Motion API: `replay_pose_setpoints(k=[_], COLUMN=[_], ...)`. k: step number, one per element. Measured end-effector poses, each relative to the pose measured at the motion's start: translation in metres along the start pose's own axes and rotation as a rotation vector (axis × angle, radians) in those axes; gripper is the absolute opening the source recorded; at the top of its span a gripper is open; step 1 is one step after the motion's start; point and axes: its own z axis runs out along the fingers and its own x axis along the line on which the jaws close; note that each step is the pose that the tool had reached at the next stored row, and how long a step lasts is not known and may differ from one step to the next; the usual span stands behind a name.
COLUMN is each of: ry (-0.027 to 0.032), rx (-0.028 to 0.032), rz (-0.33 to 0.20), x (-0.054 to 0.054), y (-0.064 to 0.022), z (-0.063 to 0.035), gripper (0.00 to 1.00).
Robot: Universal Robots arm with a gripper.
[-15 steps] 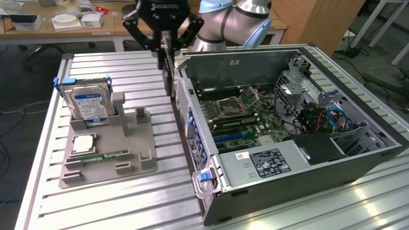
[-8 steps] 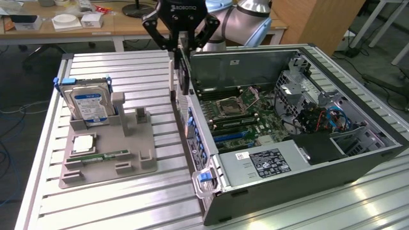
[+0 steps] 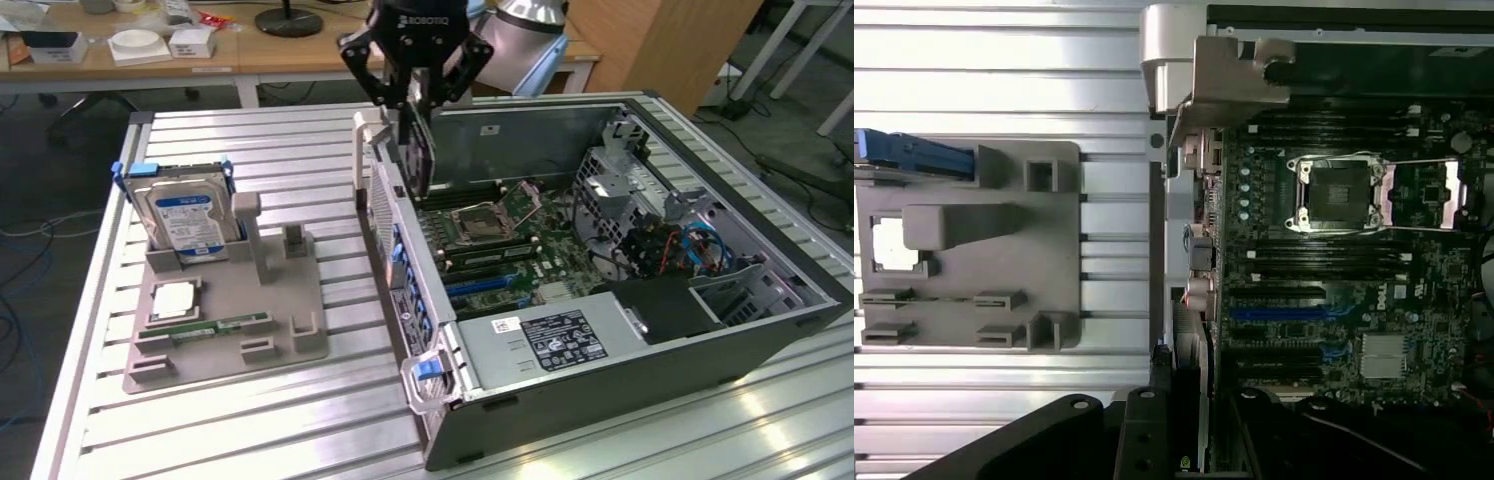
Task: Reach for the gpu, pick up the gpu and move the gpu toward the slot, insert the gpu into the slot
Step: 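Pick up the gpu and move the gpu toward the slot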
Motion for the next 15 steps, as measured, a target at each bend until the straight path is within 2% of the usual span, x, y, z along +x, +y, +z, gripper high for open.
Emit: replay_pose_setpoints(k=[10, 15], ry=[0.0, 0.0], rx=[0.0, 0.0], rz=[0.0, 0.0], x=[-0.042, -0.057], y=[0.0007, 0.0011], z=[0.0043, 0.0086], gripper=[0.27, 0.27])
